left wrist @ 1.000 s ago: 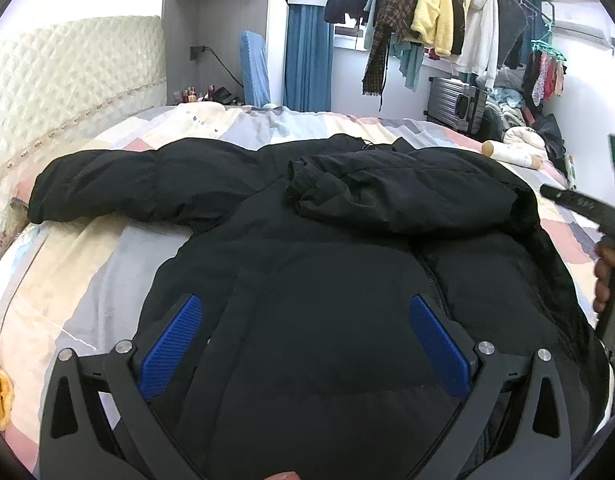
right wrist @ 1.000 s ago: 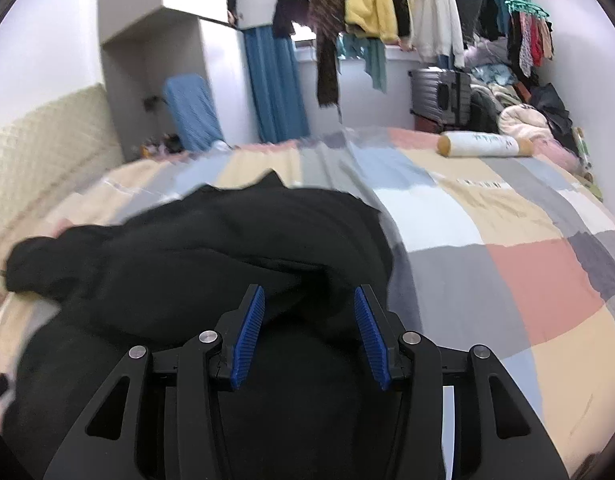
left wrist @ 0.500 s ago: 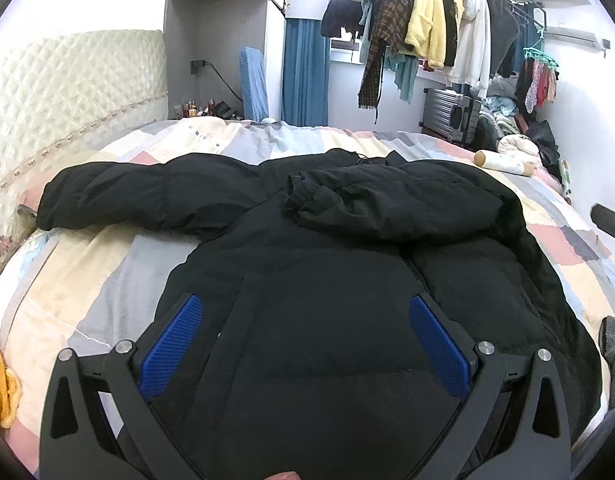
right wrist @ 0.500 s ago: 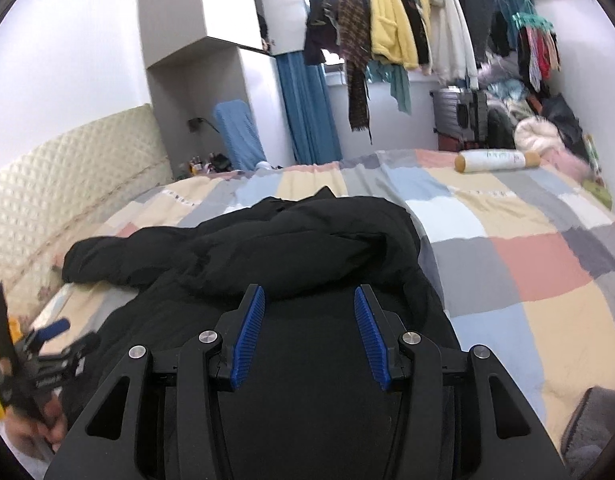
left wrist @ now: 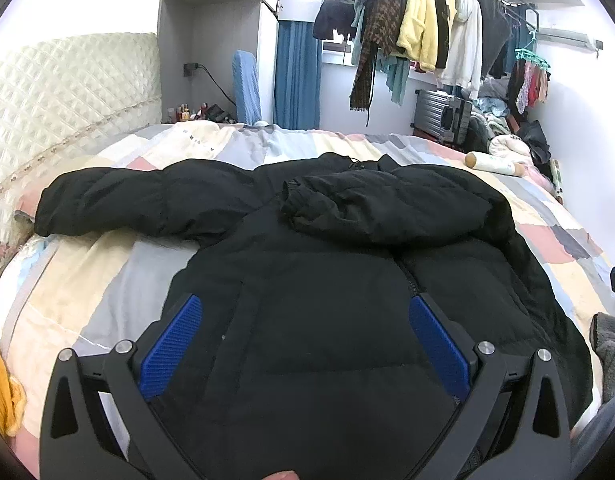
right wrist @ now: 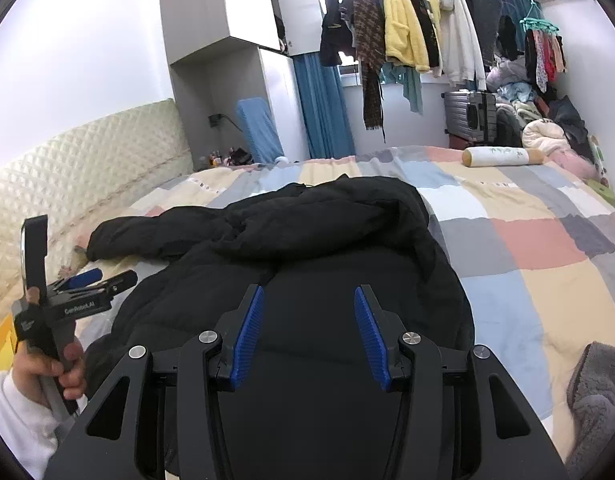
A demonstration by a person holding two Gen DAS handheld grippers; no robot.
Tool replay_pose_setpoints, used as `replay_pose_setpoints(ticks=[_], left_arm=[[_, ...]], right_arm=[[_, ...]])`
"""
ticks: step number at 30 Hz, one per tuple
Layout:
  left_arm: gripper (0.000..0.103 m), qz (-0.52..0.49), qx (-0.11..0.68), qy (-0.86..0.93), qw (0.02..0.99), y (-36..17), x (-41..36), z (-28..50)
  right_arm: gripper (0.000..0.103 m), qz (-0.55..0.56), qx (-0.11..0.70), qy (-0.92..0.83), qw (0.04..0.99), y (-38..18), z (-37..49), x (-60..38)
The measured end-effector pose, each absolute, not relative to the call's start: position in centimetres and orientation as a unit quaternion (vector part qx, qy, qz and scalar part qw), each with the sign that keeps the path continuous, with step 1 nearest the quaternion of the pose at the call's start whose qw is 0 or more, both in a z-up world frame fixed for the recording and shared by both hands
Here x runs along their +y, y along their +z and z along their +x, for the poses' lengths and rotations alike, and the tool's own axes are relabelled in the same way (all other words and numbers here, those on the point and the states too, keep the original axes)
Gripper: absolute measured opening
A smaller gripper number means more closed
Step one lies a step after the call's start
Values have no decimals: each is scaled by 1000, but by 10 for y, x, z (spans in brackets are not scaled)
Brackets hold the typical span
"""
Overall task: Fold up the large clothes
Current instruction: 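Move the left gripper to the other sleeve cuff and grasp it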
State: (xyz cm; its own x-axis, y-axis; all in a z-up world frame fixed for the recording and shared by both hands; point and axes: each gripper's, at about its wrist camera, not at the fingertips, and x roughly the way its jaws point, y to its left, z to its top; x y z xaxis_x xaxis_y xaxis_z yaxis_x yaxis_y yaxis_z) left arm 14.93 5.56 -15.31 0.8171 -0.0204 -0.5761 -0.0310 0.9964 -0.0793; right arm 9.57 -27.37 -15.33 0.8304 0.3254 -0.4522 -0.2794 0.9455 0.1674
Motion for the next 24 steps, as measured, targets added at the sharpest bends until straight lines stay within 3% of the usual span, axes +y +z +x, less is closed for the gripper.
replay_pose_setpoints(ticks=[9,18,24], left_arm=[[103,-69,319,21,945,-123,124,175],[103,-130,308,99,937,-84,252,220],[103,-186,308,171,917,-96,346,254]], right_arm=[[46,46,255,158,953,-163,103,-273],[46,38,269,139,952,-174,110,-267],[46,44,284,121,950,-184,121,-266]])
